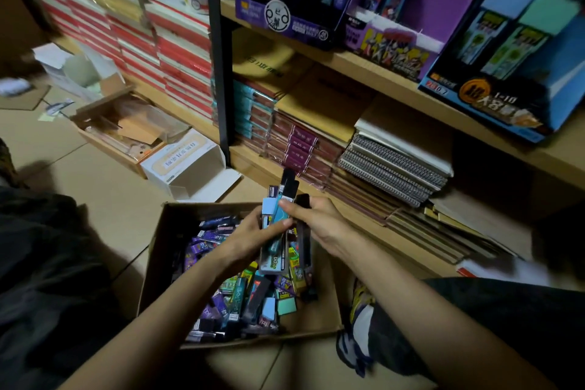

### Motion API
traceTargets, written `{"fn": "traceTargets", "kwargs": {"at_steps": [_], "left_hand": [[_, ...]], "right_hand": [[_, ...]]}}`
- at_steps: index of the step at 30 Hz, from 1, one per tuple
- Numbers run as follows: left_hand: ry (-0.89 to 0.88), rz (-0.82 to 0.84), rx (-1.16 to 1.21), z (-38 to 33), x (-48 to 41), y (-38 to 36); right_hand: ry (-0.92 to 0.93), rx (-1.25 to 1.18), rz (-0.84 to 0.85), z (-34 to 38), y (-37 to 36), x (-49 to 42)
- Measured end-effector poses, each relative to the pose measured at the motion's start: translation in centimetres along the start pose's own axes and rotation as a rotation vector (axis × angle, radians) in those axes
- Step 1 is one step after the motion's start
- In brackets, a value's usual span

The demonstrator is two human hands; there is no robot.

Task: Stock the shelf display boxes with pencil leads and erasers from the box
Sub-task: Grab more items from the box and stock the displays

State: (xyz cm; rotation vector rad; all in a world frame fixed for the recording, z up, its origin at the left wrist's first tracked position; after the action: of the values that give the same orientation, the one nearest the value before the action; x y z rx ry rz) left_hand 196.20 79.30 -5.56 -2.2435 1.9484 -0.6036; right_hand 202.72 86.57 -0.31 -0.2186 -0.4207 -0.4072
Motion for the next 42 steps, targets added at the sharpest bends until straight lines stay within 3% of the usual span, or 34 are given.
{"fn": "traceTargets", "kwargs": {"at_steps": [5,9,12,15,19,23,26,31,39,42], "left_hand": [[-0.113,0.015,-0.052,-4.4,-0.9,-1.1],[-0.099,0.038,-0.093,-7.9,-2.4,-2.3],[-0.107,0.037,-0.058,-10.8,-3.3,-3.6],[-0.176,0.044,-0.025,-14.3,-3.9,-5.6],[-0.257,0.038,-0.043,-18.2,-4.4,-7.3],[-0.301,0.005,-0.096,-20.8,-4.6,-7.6],[-0.324,-0.018,-0.1,-22.4,-4.2,-6.7],[-0.345,-0.072,-0.132,-25.7,-3.3,-3.3],[-0.412,-0.181,-0.154,-29.4,-0.9,5.5],[-0.476,-0.184,-0.087,-29.5,-0.1,7.5]], "right_hand": [[-0.006,0.244,0.067,5.4,1.3,1.7],[0.029,0.357,0.071,9.6,3.1,3.4],[0.073,0.393,-0.041,12.6,5.6,4.7],[0.186,0.257,-0.12,15.3,7.6,5.8],[0.36,0.089,-0.081,17.9,8.5,7.1],[0.489,0.127,-0.105,20.5,8.4,7.7],[0.57,0.165,-0.151,22.4,7.8,7.5],[0.527,0.467,-0.263,26.3,6.7,6.2],[0.491,0.304,-0.215,35.0,5.6,-0.2],[0.563,0.46,-0.288,39.0,6.8,-2.5]]}}
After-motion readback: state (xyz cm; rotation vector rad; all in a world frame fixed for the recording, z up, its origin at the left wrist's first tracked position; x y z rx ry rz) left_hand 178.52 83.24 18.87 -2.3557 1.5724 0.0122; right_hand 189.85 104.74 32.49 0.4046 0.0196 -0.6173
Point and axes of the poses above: each hand's wrist, its own x-axis away from the middle knuckle, its own y-axis out of the back of the hand, z = x × y, the point moved 10 cm from there along -x, towards the middle knuckle, and after that the axes turned 14 degrees about z, right-handed, at the moved point
